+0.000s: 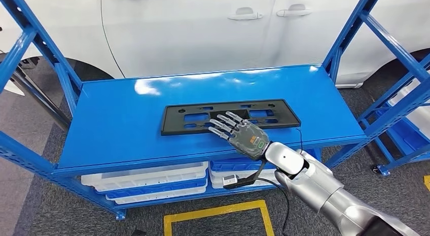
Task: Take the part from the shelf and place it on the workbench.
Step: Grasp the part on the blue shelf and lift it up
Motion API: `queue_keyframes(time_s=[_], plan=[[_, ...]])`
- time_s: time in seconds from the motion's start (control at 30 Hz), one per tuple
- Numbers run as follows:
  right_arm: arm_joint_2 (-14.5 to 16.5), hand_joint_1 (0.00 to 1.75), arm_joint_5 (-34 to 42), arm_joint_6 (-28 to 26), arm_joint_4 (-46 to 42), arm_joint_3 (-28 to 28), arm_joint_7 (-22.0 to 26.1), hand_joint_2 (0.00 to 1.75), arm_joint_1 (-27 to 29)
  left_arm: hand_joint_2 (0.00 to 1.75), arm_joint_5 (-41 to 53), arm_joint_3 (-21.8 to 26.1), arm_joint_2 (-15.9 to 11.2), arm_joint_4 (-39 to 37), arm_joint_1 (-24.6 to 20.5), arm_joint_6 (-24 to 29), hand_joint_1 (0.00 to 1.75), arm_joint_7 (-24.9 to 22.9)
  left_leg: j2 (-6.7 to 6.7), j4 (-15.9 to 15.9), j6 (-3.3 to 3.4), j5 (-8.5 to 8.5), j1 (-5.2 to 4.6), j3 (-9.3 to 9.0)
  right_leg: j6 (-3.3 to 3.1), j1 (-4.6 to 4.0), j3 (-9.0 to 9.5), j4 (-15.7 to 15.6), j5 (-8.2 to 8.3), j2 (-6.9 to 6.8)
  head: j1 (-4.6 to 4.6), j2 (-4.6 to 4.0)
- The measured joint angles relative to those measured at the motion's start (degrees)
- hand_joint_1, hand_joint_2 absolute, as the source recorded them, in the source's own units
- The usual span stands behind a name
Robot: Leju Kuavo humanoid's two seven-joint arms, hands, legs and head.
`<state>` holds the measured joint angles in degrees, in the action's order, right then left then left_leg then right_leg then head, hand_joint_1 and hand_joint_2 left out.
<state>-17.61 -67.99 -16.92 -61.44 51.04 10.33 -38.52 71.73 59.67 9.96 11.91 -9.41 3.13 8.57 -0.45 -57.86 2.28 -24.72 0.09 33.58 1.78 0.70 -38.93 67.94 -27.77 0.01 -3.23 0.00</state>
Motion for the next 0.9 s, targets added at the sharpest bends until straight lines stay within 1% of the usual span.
queue_keyframes(time_s=[0.03, 0.07, 0.1, 0.17, 0.2, 0.23, 0.27, 0.3, 0.37, 0.4, 0.43, 0.47, 0.53, 0.57, 0.6, 0.63, 0.7, 0.73, 0.77, 0.8, 0.87, 0.9], plan=[[0.53, 0.00, 0.02, -0.13, 0.73, 0.00, -0.05, 1.75, -0.39, 0.00, 0.00, -0.08, 0.10, -0.01, -0.03, -0.01, 0.00, 0.00, -0.01, -0.07, -0.09, -0.06, -0.13, 0.02, -0.38, -0.17, 2.05, -4.18, 1.56, -0.01, 0.00, 0.00], [1.01, 0.00, 0.04, -0.20, 1.31, 0.00, -0.08, 1.75, -0.76, 0.00, 0.00, -0.13, 0.19, -0.01, -0.08, -0.01, 0.00, -0.01, -0.02, -0.14, -0.26, -0.11, -0.24, 0.08, -0.72, -0.35, 3.59, -7.48, 2.63, -0.02, 0.00, 0.00], [1.41, 0.00, 0.07, -0.24, 1.84, 0.01, -0.09, 1.75, -1.04, 0.00, 0.00, -0.15, 0.27, -0.02, -0.11, -0.02, 0.00, -0.01, -0.03, -0.18, -0.48, -0.14, -0.29, 0.17, -0.98, -0.56, 4.48, -9.45, 3.05, -0.03, 0.00, 0.00], [2.29, 0.00, 0.16, -0.28, 3.02, 0.04, -0.06, 1.75, -1.39, 0.00, -0.01, -0.15, 0.32, -0.02, -0.13, -0.03, 0.00, -0.01, -0.02, -0.09, -1.04, -0.09, -0.21, 0.25, -1.33, -0.82, 4.61, -10.11, 3.02, -0.01, 0.00, 0.00], [2.78, 0.00, 0.25, -0.27, 3.74, 0.06, -0.04, 1.75, -1.66, 0.00, -0.02, -0.15, 0.32, -0.02, -0.13, -0.04, 0.00, 0.00, -0.01, -0.06, -1.33, -0.17, -0.21, 0.27, -1.58, -0.72, 4.69, -10.33, 3.15, -0.02, 0.00, 0.00], [3.32, 0.00, 0.36, -0.24, 4.53, 0.07, -0.02, 1.75, -2.16, 0.00, -0.04, -0.15, 0.32, -0.01, -0.12, -0.04, 0.00, 0.02, 0.02, -0.51, -1.63, -0.61, -0.19, 0.44, -1.87, -0.57, 4.80, -10.62, 3.32, -0.02, -0.01, 0.00], [4.00, 0.00, 0.47, -0.18, 5.54, 0.08, -0.07, 1.75, -2.88, 0.00, -0.09, -0.15, 0.32, -0.01, -0.14, -0.02, 0.00, 0.04, 0.03, -2.10, -1.92, -1.69, -0.16, 1.13, -2.16, -0.38, 4.88, -10.91, 3.50, -0.02, -0.01, 0.00], [4.81, 0.00, 0.60, -0.11, 6.83, 0.10, -0.20, 1.75, -3.72, 0.00, -0.14, -0.15, 0.32, -0.01, -0.15, -0.01, 0.00, 0.08, 0.05, -4.86, -2.20, -3.30, -0.10, 2.38, -2.39, -0.23, 4.95, -11.11, 3.63, -0.02, -0.01, 0.00], [6.80, 0.00, 0.82, -0.04, 10.47, 0.22, -0.73, 1.75, -5.42, 0.00, -0.32, -0.15, 0.32, -0.01, -0.14, 0.04, 0.00, 0.15, 0.07, -12.74, -2.67, -6.77, 0.13, 6.09, -2.61, -0.26, 4.92, -11.12, 3.68, 0.03, 0.00, 0.00], [7.79, 0.00, 0.94, -0.08, 12.63, 0.29, -1.07, 1.75, -6.15, 0.00, -0.44, -0.15, 0.32, -0.01, -0.10, 0.07, 0.00, 0.18, 0.08, -15.50, -2.85, -7.46, 0.20, 7.51, -2.62, -0.28, 4.91, -11.07, 3.66, 0.03, 0.00, 0.00], [8.75, 0.00, 1.09, -0.14, 14.91, 0.34, -1.42, 1.75, -6.94, 0.00, -0.62, -0.14, 0.32, -0.02, -0.05, 0.10, 0.00, 0.22, 0.08, -16.32, -2.98, -7.06, 0.27, 8.04, -2.60, -0.28, 4.91, -10.99, 3.62, 0.02, 0.00, 0.00], [9.66, 0.00, 1.25, -0.22, 17.15, 0.38, -1.74, 1.75, -7.80, 0.00, -0.80, -0.14, 0.31, -0.02, -0.02, 0.14, 0.00, 0.27, 0.09, -14.80, -3.05, -5.63, 0.35, 7.44, -2.54, -0.27, 4.91, -10.88, 3.56, 0.02, 0.00, 0.00], [11.13, 0.00, 1.56, -0.33, 20.88, 0.37, -2.21, 1.75, -9.80, 0.00, -1.14, -0.13, 0.30, -0.01, -0.01, 0.25, 0.00, 0.42, 0.12, -7.22, -3.00, -1.73, 0.55, 3.90, -2.22, -0.29, 4.89, -10.54, 3.32, 0.03, 0.00, 0.00], [11.70, 0.00, 1.70, -0.39, 22.47, 0.35, -2.33, 1.75, -10.75, 0.00, -1.27, -0.13, 0.30, -0.01, -0.04, 0.31, 0.00, 0.50, 0.10, -3.79, -2.78, -0.49, 0.54, 2.27, -1.97, -0.38, 4.80, -10.31, 3.19, 0.06, 0.00, 0.00], [12.20, 0.00, 1.80, -0.45, 23.88, 0.33, -2.41, 1.75, -11.57, 0.00, -1.40, -0.13, 0.29, -0.02, -0.03, 0.37, 0.00, 0.58, 0.08, -1.56, -2.50, 0.10, 0.52, 1.23, -1.69, -0.47, 4.70, -10.15, 3.12, 0.07, 0.00, 0.00], [12.63, 0.00, 1.86, -0.53, 25.20, 0.32, -2.47, 1.75, -12.20, 0.00, -1.52, -0.13, 0.28, -0.02, 0.02, 0.44, 0.00, 0.64, 0.03, -0.78, -2.15, 0.03, 0.41, 0.90, -1.39, -0.55, 4.61, -10.09, 3.10, 0.07, 0.00, 0.00], [13.34, 0.00, 1.87, -0.68, 27.49, 0.27, -2.69, 1.75, -13.15, 0.00, -1.71, -0.12, 0.27, -0.02, 0.19, 0.57, 0.00, 0.73, -0.01, -0.55, -1.42, 0.19, 0.34, 0.90, -0.78, -0.48, 4.51, -10.03, 3.06, 0.02, 0.00, 0.00], [13.57, 0.00, 1.87, -0.78, 28.39, 0.20, -2.87, 1.75, -13.52, 0.00, -1.80, -0.10, 0.27, -0.02, 0.23, 0.62, 0.00, 0.79, -0.01, -0.40, -1.08, 0.33, 0.36, 0.87, -0.47, -0.39, 4.31, -9.57, 2.65, 0.01, 0.00, 0.00], [13.75, 0.00, 1.87, -0.90, 29.17, 0.10, -3.10, 1.75, -13.87, 0.00, -1.90, -0.10, 0.27, -0.02, 0.20, 0.64, 0.00, 0.86, 0.00, -0.24, -0.75, 0.46, 0.42, 0.85, -0.17, -0.31, 3.71, -8.26, 1.75, 0.01, 0.00, 0.00], [13.88, 0.39, 1.87, -1.02, 29.80, -0.01, -3.32, 1.75, -14.16, 0.00, -1.97, -0.09, 0.27, -0.02, 0.16, 0.66, 0.00, 0.93, 0.04, -0.11, -0.50, 0.57, 0.50, 0.82, 0.09, -0.23, 2.55, -5.75, 0.28, 0.01, 0.00, 0.00], [14.08, 1.25, 1.83, -1.18, 31.02, -0.17, -3.63, 1.75, -14.43, 0.00, -2.07, -0.09, 0.27, -0.02, 0.14, 0.68, 0.00, 1.06, 0.07, -0.13, -0.23, 0.55, 0.43, 0.86, 0.45, -0.14, -1.04, 1.76, -3.12, 0.02, 0.00, 0.00], [14.15, 1.69, 1.76, -1.19, 31.59, -0.19, -3.77, 1.75, -14.39, 0.00, -2.07, -0.09, 0.27, -0.02, 0.16, 0.68, 0.00, 1.10, 0.08, -0.16, -0.17, 0.52, 0.39, 0.86, 0.52, -0.11, -2.62, 4.92, -4.06, 0.01, 0.00, 0.00]])
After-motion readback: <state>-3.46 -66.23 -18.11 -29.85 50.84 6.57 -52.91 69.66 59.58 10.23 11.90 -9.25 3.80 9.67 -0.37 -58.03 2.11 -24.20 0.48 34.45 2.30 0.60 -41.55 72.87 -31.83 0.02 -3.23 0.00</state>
